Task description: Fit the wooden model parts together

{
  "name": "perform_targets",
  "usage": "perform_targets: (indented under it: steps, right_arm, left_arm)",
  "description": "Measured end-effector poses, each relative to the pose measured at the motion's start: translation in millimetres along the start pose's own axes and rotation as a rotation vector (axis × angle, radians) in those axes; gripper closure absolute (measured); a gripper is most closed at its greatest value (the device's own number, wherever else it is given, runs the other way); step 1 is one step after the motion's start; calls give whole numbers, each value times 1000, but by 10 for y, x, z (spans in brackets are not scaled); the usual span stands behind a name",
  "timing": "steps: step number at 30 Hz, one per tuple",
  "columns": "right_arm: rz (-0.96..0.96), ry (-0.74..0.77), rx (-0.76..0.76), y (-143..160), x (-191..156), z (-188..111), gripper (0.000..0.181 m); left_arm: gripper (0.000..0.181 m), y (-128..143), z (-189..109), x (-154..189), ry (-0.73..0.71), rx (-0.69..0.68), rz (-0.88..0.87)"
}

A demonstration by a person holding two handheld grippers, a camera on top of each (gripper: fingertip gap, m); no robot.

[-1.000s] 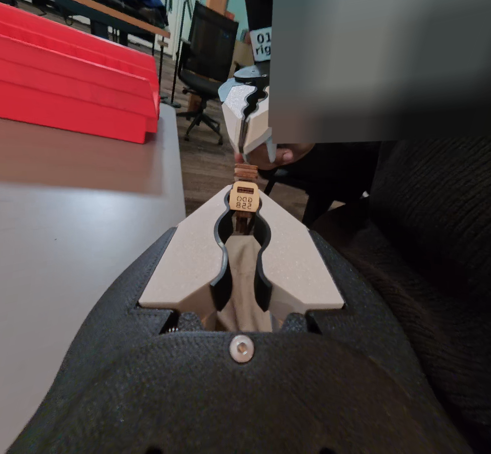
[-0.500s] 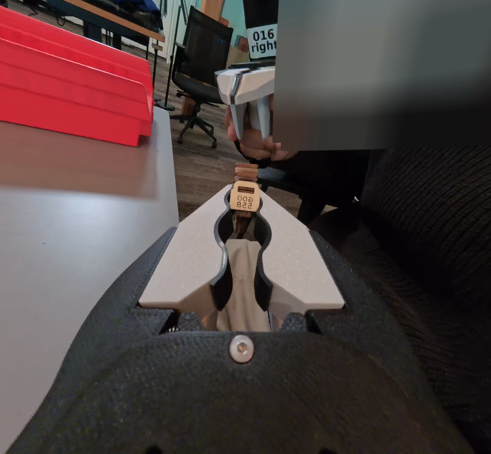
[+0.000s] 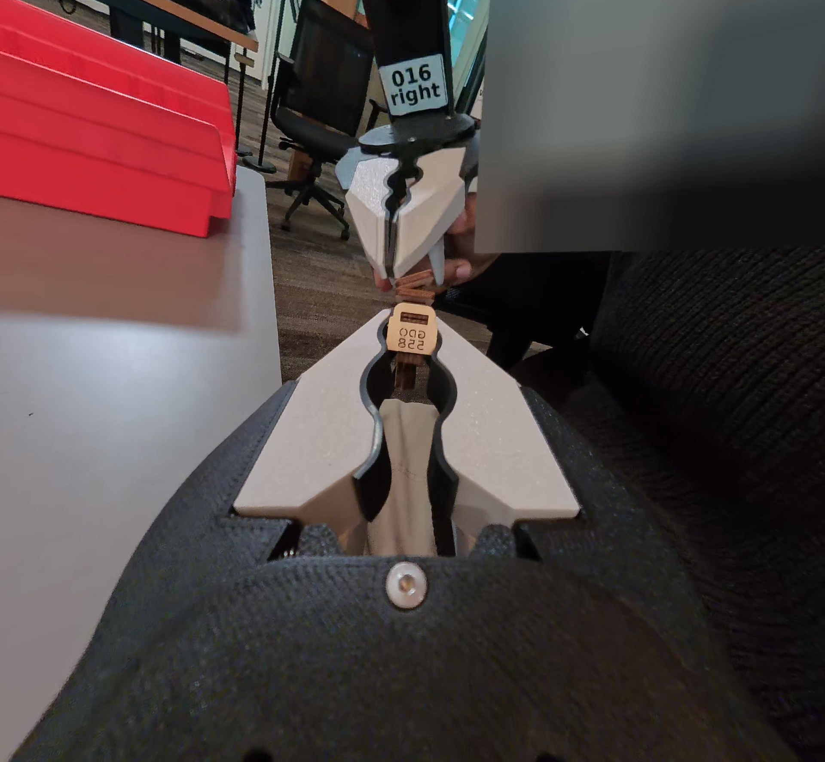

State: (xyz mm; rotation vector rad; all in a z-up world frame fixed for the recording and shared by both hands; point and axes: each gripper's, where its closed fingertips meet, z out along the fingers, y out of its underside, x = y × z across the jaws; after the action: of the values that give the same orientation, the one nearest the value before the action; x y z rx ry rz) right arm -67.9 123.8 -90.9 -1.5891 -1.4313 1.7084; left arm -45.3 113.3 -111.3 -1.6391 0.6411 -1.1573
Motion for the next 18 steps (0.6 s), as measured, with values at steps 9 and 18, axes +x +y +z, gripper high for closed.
perform_targets:
  steps: [9,18]
  right_arm:
    - [-21,-24,37,-91,-45,-90,181]
    - [-42,4,127,-251,-7,-230,181]
  left_arm:
    - [173,-44,-31,-67,-7,45,-68]
    - [173,-44,-27,-68,-2,53,-93]
